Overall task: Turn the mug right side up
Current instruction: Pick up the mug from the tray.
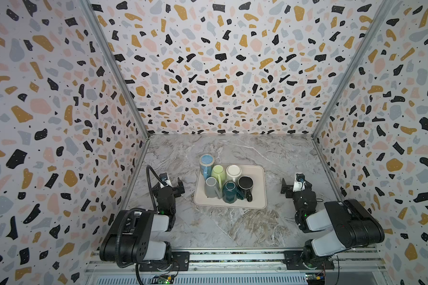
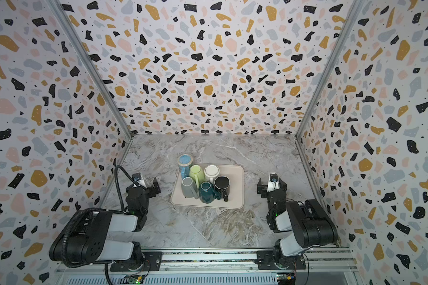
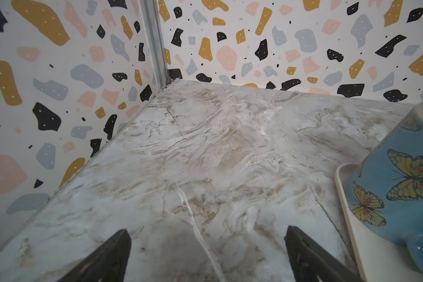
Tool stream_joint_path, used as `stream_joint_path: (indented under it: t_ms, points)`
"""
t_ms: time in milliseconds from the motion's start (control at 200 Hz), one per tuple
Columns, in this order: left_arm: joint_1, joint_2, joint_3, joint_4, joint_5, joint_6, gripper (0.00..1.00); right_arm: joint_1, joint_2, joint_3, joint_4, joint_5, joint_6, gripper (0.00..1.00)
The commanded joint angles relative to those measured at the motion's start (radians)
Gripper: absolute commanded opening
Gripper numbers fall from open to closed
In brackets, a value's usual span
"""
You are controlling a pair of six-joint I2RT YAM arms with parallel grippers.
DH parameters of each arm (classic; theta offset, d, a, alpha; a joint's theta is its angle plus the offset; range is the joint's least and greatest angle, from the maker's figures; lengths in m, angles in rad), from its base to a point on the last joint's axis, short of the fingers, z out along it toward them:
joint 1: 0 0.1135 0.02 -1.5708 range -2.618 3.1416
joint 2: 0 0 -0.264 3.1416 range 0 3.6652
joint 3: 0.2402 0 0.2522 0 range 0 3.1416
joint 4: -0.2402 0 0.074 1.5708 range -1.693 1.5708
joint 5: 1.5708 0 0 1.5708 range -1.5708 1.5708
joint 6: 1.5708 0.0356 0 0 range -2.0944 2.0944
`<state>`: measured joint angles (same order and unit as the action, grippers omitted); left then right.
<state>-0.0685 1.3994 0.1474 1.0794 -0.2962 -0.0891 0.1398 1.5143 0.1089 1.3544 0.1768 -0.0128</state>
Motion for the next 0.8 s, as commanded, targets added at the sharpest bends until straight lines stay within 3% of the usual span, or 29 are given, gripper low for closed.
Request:
stream_joint_path:
  t_ms: [0,571,666,791]
  points:
    - [-0.001,0.007,0.026,0.123,0.006,0.075,1.0,0.0,0.002,0.045,0.058,0.01,-0.015,0.99]
    - [-0.006,0.012,0.029,0.122,-0.025,0.071,1.0,-0.07,0.0,0.074,-0.006,-0.084,0.033,0.99]
    - [-0.028,0.006,0.023,0.13,-0.083,0.074,1.0,-0.062,-0.003,0.071,-0.003,-0.071,0.027,0.99]
    - [-0.075,-0.051,0.055,0.041,-0.261,0.055,1.0,-0.032,-0.032,0.087,-0.05,0.031,0.024,0.99]
